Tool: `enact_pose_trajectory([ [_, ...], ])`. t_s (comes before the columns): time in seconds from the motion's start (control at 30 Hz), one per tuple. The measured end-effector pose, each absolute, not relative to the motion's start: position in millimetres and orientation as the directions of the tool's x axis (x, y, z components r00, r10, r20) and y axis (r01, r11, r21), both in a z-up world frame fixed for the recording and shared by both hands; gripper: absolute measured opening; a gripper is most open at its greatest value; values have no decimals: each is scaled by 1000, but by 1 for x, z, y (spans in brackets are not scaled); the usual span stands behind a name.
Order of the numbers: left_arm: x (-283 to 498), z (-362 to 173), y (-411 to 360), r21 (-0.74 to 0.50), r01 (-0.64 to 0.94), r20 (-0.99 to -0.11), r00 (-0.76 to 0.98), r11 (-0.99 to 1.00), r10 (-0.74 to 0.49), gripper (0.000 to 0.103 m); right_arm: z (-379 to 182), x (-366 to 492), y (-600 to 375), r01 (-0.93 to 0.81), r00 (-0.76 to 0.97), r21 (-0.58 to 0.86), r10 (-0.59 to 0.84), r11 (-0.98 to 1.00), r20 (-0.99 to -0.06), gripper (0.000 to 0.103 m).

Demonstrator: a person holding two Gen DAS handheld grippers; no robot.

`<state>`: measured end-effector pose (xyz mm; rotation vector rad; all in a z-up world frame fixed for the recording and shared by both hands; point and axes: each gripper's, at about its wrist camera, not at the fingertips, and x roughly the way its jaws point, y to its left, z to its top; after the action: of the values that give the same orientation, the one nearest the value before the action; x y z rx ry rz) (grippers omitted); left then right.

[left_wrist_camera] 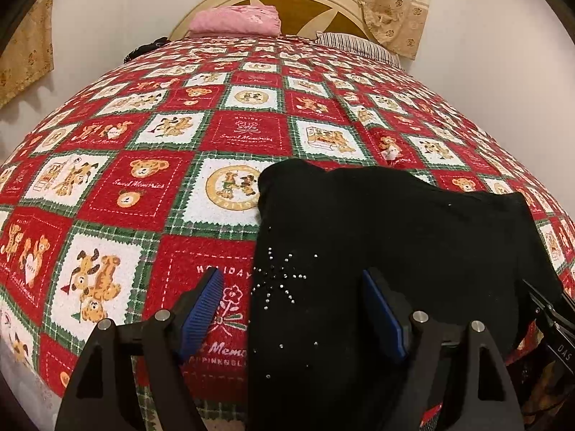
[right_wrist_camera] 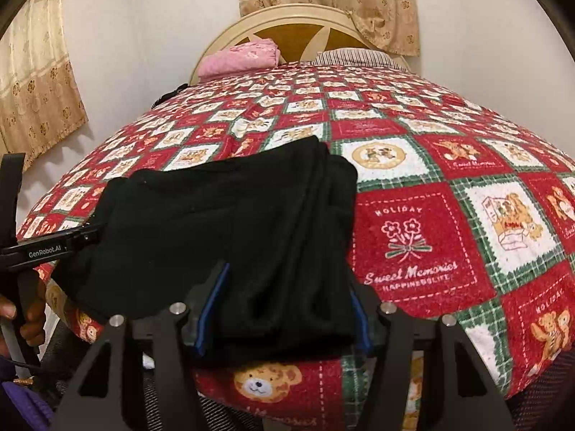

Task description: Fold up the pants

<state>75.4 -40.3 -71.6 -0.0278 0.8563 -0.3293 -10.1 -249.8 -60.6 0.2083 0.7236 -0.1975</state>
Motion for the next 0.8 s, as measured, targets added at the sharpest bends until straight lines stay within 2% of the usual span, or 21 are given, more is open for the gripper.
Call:
enact_pose_trajectory([
  [0.8,69,-69,-46,-99,263,-733,633,960,-249,79,-61,-10,-247,255,735,103,-123,962,-666,63],
])
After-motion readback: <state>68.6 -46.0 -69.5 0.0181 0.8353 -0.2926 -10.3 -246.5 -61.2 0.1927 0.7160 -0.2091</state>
